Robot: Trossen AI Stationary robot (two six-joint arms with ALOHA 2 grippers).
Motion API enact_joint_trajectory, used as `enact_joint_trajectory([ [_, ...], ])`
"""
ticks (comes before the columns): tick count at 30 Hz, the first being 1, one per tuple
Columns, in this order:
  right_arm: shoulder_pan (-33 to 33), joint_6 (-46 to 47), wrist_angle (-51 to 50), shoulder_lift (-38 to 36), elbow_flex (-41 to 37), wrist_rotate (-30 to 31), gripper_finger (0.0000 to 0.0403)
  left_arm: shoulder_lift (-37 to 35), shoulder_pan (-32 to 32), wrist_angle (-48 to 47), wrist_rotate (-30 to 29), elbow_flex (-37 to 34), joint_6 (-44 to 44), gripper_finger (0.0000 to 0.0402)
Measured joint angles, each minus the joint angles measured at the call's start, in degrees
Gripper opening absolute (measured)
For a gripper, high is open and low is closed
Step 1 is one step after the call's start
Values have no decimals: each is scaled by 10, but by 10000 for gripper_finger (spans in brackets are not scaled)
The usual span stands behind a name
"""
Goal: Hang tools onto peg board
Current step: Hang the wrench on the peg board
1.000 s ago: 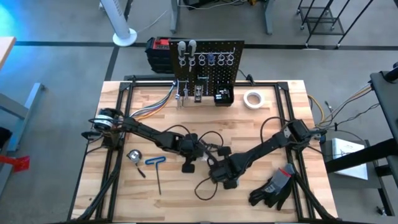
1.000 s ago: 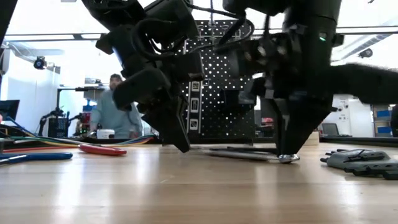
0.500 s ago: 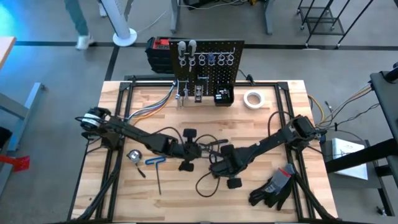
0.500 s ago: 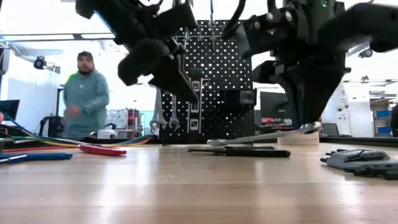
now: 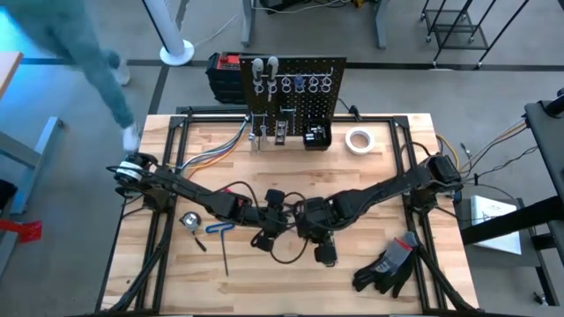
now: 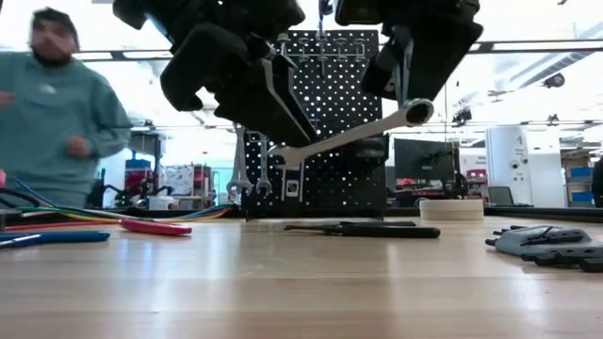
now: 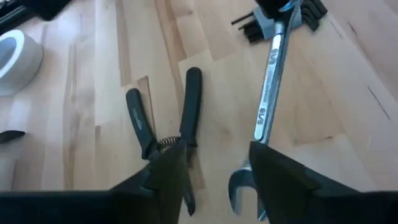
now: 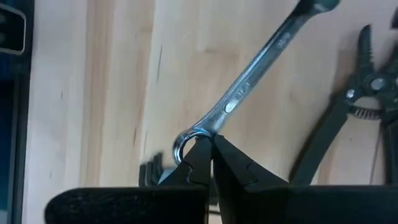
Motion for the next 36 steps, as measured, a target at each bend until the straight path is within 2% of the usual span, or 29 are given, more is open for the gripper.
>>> enact_joint_trajectory([
  [5,-12,6,8,-5,0,3,1,0,0,1,18,0,13,185],
  [17,-28,13,12,-5,-3,3,1,1,0,-2,28,0,4,153],
  [24,-19,71,127,12,-60,9,4,1,-1,-7,46,-3,-25,153],
  [29,-5,79,85,28,-86,7,52,3,-1,-5,61,-6,-37,152],
  [33,-2,96,77,28,-109,10,108,11,-1,5,63,-7,-37,152],
  [36,-2,102,83,28,-122,10,130,17,-1,12,63,-7,-37,152],
])
